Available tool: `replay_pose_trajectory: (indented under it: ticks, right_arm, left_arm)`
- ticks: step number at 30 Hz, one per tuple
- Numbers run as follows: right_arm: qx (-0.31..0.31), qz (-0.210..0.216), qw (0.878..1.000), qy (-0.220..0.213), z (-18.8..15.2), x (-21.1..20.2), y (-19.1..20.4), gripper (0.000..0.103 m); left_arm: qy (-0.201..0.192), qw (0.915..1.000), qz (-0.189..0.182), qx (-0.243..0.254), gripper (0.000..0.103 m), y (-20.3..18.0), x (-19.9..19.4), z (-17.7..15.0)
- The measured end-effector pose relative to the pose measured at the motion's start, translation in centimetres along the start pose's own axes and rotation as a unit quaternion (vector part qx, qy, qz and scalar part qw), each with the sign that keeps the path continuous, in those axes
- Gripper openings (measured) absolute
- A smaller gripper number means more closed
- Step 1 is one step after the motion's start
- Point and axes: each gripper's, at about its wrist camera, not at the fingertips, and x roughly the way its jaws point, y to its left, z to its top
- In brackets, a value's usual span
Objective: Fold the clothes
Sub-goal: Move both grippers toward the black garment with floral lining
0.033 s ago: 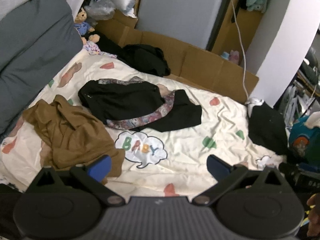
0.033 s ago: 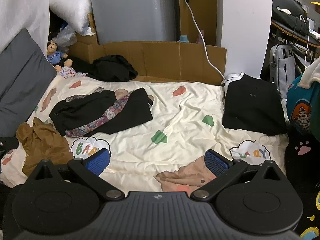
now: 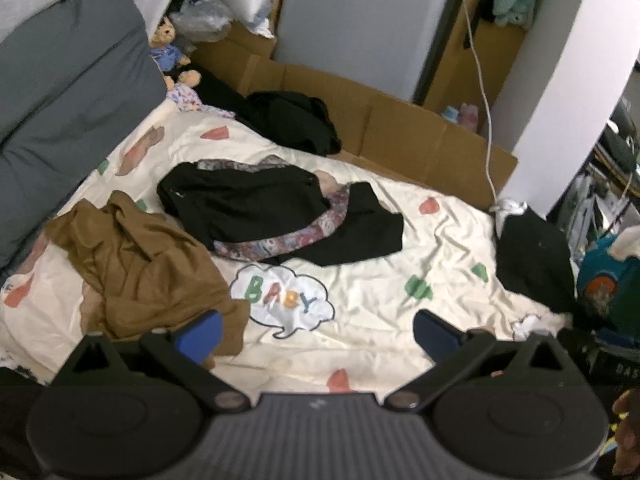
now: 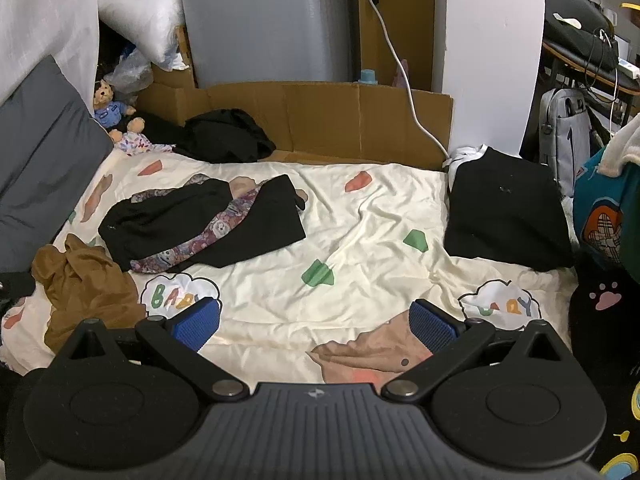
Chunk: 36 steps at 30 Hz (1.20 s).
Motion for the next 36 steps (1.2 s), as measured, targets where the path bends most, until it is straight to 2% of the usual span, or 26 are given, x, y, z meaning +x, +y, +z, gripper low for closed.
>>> replay_pose_trajectory:
  ticks: [4, 7, 10, 12, 15, 26, 30, 36]
  right_arm:
    - [0.001, 0.004, 1.000, -0.004, 0.2, 0.0, -0.2, 0.103]
    - [0.002, 0.008, 1.000, -0.007, 0.4, 0.0, -0.5, 0.103]
    - [-0.012, 0.001, 1.000, -0.021, -0.2, -0.7, 0.1, 0.103]
    - [-0.019, 0.000, 1.000, -0.018, -0.3, -0.7, 0.3, 0.103]
    - [-0.021, 0.000, 1.000, -0.016, -0.5, -0.8, 0.7, 0.103]
    - [-0.020, 0.014, 0.999, -0.027, -0.5, -1.7, 0.7, 0.103]
    - [-0.005, 0.006, 1.000, -0.021, -0.3, -1.3, -0.1, 0.103]
    - [0.010, 0.002, 1.000, -0.015, 0.1, -0.8, 0.5, 0.103]
  left_arm:
    - [0.001, 0.9998, -0.014, -0.012, 0.100, 0.2, 0.4, 0.2]
    - [-0.003, 0.9994, -0.018, -0.030, 0.099, 2.3, -0.2, 0.5]
    - [-0.015, 0.9998, 0.009, -0.010, 0.099, 0.6, -1.2, -0.4]
    - [-0.018, 0.9998, 0.005, -0.008, 0.099, 1.6, -0.9, -0.8]
    - [-0.016, 0.9998, -0.003, -0.006, 0.096, 1.6, -1.0, -0.6]
    - [-0.021, 0.9996, -0.009, -0.018, 0.096, 1.3, -0.5, -0.3]
    - [-0.044, 0.9988, 0.005, -0.018, 0.095, 1.5, -0.3, -0.3]
    - [-0.052, 0.9985, -0.003, -0.018, 0.094, 3.3, -0.4, 0.8]
